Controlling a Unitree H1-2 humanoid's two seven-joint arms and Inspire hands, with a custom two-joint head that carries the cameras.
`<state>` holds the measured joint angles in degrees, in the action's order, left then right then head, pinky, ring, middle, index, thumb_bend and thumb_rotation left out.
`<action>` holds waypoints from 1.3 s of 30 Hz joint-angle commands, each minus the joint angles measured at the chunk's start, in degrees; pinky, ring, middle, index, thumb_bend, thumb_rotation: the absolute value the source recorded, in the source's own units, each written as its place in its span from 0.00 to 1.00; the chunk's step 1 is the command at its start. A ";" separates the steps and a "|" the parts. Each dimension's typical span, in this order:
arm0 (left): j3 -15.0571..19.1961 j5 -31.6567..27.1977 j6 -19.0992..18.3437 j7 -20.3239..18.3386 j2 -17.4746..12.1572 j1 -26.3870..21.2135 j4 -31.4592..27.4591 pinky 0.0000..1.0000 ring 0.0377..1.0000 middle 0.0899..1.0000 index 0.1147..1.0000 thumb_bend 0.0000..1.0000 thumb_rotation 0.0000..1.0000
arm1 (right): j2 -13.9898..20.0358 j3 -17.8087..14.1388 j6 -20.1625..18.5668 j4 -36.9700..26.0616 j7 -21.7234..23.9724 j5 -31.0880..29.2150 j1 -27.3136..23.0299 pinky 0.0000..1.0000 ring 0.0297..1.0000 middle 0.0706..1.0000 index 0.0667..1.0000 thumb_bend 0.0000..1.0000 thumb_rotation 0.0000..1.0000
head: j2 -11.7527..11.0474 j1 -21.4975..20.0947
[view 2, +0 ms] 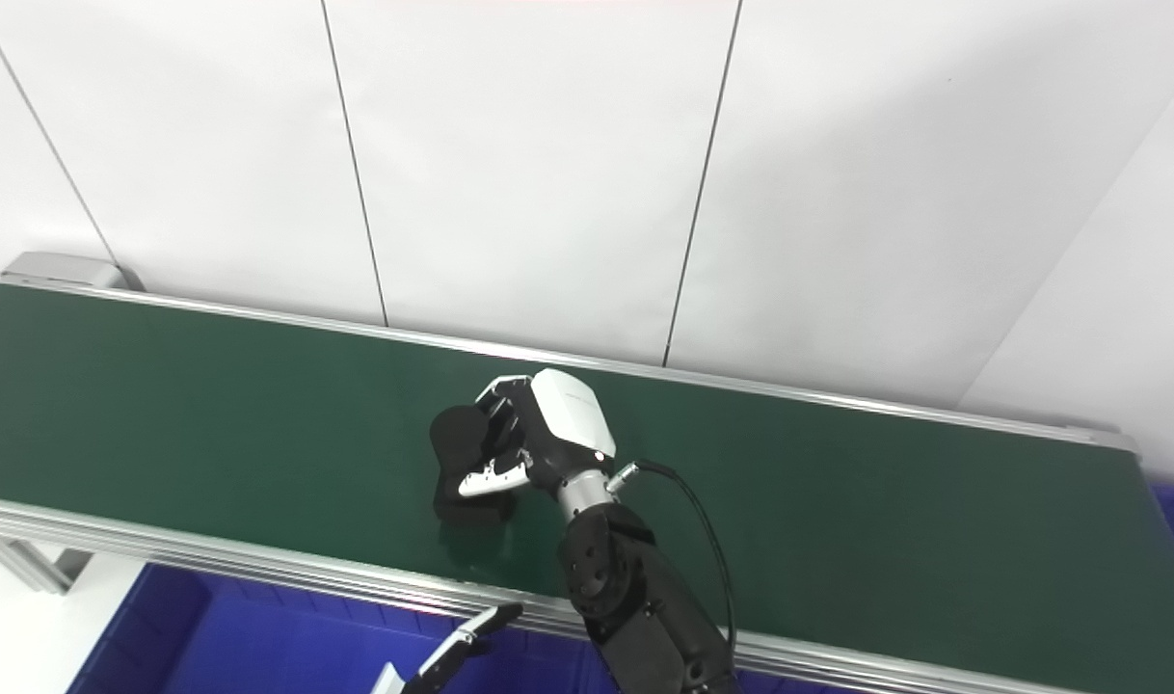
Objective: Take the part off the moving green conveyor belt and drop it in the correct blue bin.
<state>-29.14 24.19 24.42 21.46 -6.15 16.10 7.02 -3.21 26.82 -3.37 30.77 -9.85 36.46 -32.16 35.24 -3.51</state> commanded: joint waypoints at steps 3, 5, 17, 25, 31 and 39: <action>0.05 -1.18 2.50 -0.11 -0.36 -0.41 -0.93 0.83 0.88 0.88 0.84 0.98 0.47 | -0.47 -0.21 4.37 -2.89 -4.14 1.16 -1.04 0.31 0.36 0.40 0.50 0.51 0.00 | 0.16 -0.19; 0.07 -1.34 2.50 -0.17 -0.46 -0.39 -1.12 0.83 0.88 0.88 0.84 0.98 0.47 | -0.27 -0.40 4.96 -3.96 -5.34 1.39 -0.40 0.31 0.37 0.40 0.50 0.51 0.00 | 0.28 -0.40; 1.33 -3.42 2.46 -2.67 -0.42 0.83 -3.45 0.89 0.91 0.90 0.84 0.98 0.47 | 1.76 -7.34 -0.73 -29.60 -0.55 -2.96 13.63 0.26 0.33 0.40 0.50 0.51 0.00 | 3.19 -1.59; 2.97 -5.48 2.48 -5.51 -0.82 2.39 -6.28 0.89 0.92 0.91 0.87 0.96 0.46 | 5.28 -10.93 -2.93 -45.76 4.35 -3.94 25.76 0.27 0.32 0.40 0.50 0.51 0.00 | 5.73 -2.29; 4.53 -6.41 2.42 -7.57 -1.66 3.50 -8.41 0.96 0.96 0.93 0.89 0.93 0.46 | 7.50 -11.99 -2.48 -52.48 7.47 -5.23 33.88 0.27 0.32 0.40 0.49 0.51 0.00 | 7.93 -3.38; 7.76 -10.32 1.49 -12.79 -1.71 4.85 -12.07 0.94 0.96 0.94 0.89 0.91 0.43 | 10.06 -12.68 -1.64 -58.54 9.82 -5.37 42.52 0.27 0.31 0.38 0.50 0.51 0.00 | 12.74 -5.03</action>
<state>-21.77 14.48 24.64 9.84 -7.76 20.53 -3.11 6.46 14.66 -6.89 -25.20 -0.41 31.31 9.70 47.55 -8.70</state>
